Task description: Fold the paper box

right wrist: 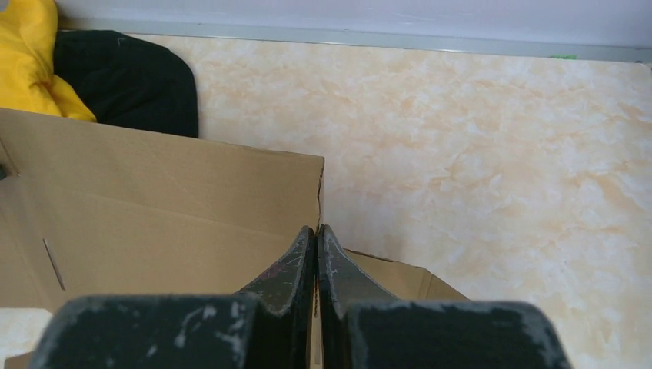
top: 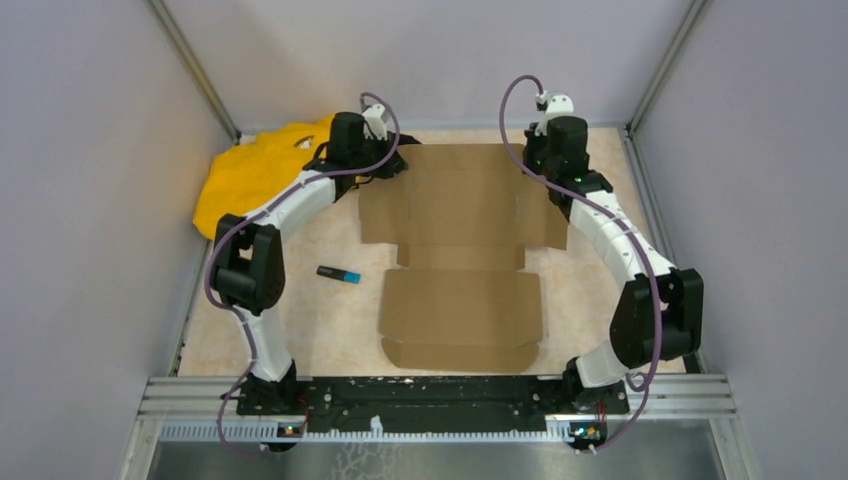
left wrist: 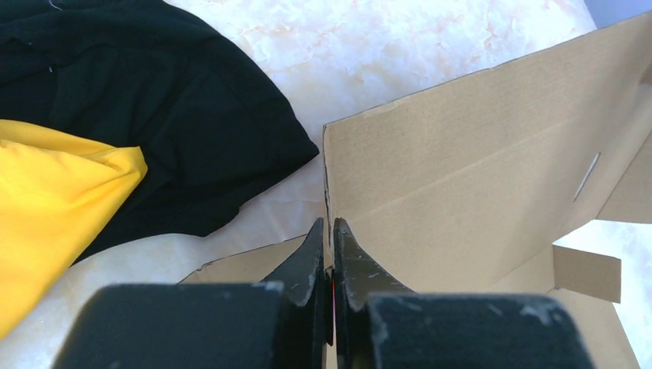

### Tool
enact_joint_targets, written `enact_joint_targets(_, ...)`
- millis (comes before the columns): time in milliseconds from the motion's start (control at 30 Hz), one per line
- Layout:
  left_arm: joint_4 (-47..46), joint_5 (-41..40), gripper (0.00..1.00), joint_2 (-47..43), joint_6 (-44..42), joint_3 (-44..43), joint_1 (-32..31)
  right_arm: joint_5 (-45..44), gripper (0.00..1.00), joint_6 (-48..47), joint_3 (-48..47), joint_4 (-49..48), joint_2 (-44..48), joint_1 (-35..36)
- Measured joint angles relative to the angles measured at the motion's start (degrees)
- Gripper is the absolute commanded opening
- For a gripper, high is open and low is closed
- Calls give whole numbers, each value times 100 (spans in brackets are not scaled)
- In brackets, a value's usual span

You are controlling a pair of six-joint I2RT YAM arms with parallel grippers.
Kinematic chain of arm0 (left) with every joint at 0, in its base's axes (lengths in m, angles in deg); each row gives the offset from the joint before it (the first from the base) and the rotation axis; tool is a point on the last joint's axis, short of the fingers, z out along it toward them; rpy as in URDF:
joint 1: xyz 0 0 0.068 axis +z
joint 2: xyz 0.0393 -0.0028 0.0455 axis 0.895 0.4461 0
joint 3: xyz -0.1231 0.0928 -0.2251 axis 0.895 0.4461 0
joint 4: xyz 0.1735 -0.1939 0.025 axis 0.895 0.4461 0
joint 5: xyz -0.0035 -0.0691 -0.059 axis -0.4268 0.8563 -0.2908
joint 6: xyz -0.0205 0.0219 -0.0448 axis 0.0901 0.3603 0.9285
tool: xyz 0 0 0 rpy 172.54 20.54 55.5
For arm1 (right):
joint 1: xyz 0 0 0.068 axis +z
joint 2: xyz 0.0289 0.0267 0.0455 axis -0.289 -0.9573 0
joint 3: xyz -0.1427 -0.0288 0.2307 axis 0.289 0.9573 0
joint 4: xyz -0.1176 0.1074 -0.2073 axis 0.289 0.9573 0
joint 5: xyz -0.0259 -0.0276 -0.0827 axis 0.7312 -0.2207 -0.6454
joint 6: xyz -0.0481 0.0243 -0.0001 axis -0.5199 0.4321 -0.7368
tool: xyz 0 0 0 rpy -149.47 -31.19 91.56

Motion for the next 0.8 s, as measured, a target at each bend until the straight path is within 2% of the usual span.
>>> enact_joint_targets(167, -151, -223, 1, -9, -92, 46, -55, 28, 0, -83, 59, 109, 234, -15)
enact_joint_targets(200, -236, -280, 1, -28, -136, 105, -76, 33, 5, -96, 59, 157, 282, -22)
enact_joint_targets(300, -514, -431, 0, -144, -295, 343, -164, 46, 40, -173, 59, 363, 474, -22)
enact_joint_targets(400, -955, -636, 0, -378, -586, 789, -321, 146, 66, -354, 50, 551, 686, -31)
enact_joint_targets(433, -1099, -695, 0, -461, -684, 940, -380, 234, 70, -461, 17, 621, 741, -39)
enact_joint_targets(533, -1506, -748, 0, -573, -953, 1180, -481, 704, 73, -942, -404, 986, 719, -98)
enact_joint_targets(700, -1974, -651, 0, -581, -1276, 1248, -525, 1696, 73, -1985, -2253, 1939, -24, -166)
enact_joint_targets(800, -2210, -520, 0, -662, -1427, 1403, -518, 2280, 71, -2404, -2824, 2260, -426, -177)
